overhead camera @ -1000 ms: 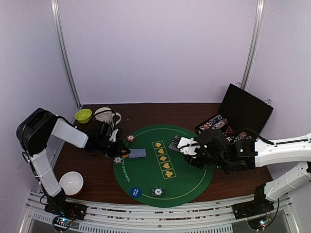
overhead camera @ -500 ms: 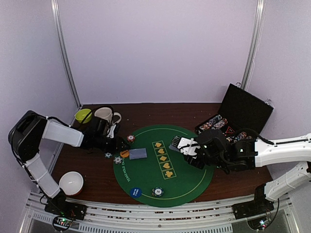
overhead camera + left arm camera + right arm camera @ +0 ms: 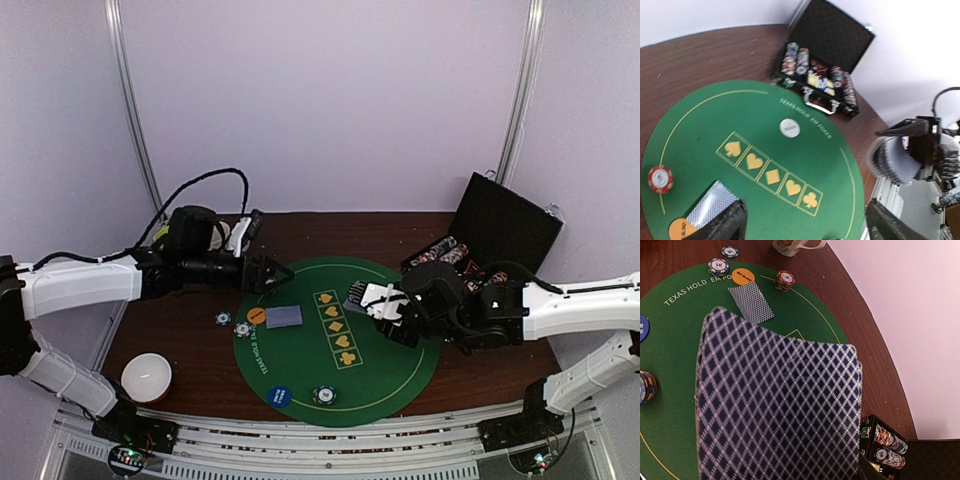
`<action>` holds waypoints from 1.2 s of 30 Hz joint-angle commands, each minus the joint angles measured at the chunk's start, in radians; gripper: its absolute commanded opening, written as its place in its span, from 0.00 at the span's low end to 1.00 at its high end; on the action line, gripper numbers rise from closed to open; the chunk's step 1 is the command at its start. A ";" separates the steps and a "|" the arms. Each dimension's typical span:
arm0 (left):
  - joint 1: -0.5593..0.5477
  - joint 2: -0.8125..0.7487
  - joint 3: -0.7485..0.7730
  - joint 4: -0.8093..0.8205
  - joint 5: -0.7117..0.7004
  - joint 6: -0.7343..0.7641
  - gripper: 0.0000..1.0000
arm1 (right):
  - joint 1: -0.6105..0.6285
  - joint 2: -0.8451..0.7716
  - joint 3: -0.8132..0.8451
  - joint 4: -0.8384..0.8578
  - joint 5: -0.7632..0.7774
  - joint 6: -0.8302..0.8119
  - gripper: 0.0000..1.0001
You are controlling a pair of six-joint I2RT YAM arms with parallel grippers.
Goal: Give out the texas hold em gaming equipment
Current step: Distribute the poker card in the big blind area, then pick up the poker card from the face-down deck piles.
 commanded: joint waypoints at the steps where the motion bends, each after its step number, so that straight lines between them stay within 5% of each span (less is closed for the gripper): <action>1: -0.003 0.033 0.060 0.093 0.245 0.019 0.92 | 0.009 0.010 0.029 0.048 -0.041 -0.036 0.46; 9: -0.061 0.166 0.174 0.133 0.387 -0.007 0.98 | 0.026 0.079 0.069 0.103 -0.071 -0.066 0.46; 25: -0.108 0.300 0.251 0.029 0.342 0.075 0.96 | 0.029 0.143 0.099 0.159 -0.096 -0.089 0.46; 36: -0.114 0.293 0.275 -0.064 0.265 0.131 0.60 | 0.029 0.126 0.080 0.156 -0.072 -0.085 0.46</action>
